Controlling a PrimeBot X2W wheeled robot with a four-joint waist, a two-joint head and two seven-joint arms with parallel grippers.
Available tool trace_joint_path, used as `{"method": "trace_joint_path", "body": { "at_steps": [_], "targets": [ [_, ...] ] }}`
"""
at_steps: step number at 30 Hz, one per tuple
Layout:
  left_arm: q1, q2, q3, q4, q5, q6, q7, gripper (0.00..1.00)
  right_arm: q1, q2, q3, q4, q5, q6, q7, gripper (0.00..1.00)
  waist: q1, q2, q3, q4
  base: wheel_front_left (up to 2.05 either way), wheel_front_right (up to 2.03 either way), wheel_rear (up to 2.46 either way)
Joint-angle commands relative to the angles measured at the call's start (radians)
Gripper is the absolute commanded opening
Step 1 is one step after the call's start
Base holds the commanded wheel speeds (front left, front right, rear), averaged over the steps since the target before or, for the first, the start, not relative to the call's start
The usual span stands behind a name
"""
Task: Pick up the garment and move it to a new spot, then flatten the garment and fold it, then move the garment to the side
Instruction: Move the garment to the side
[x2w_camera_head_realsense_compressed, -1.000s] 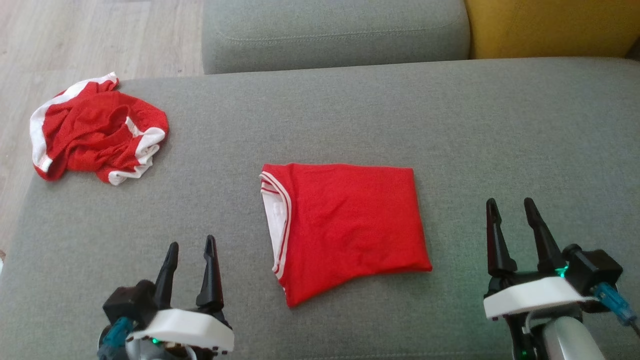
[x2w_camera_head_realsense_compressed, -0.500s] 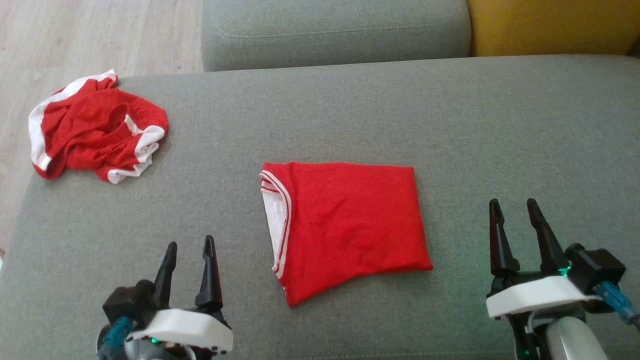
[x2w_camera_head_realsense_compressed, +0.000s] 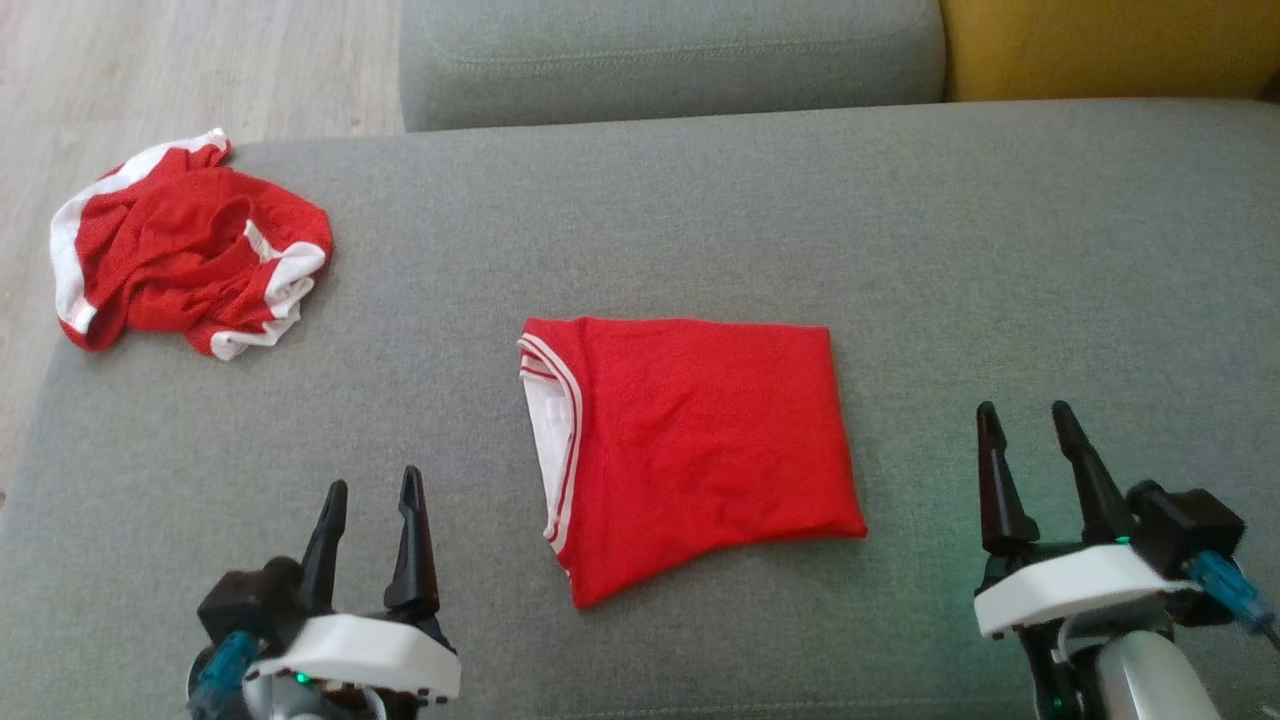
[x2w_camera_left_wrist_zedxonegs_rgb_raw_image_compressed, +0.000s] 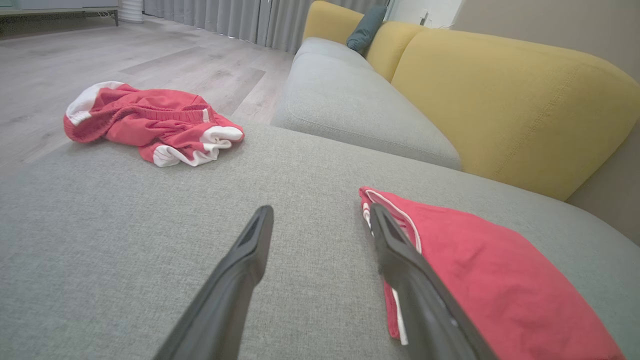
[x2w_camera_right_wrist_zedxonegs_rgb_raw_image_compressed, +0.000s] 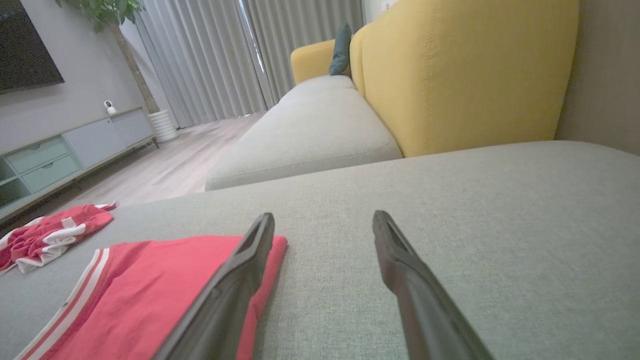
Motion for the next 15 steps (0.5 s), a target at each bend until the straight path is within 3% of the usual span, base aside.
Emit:
{"method": "trace_joint_path", "body": {
  "at_steps": [1, 15],
  "targets": [
    [-0.045, 0.0, 0.035, -0.031, 0.012, -0.005, -0.012, 1.0, -0.04, -0.003, 0.023, -0.028, -0.002, 0.007, 0.014, 1.0, 0.0, 0.0001, 0.007, 0.001, 0.0, 0.0, 0.0],
    [-0.128, 0.021, 0.028, -0.032, 0.043, -0.013, -0.012, 1.0, -0.159, -0.003, 0.074, -0.052, 0.012, 0.007, 0.357, 1.0, 0.0, 0.0001, 0.119, 0.045, 0.0, 0.0, 0.0]
  ]
}}
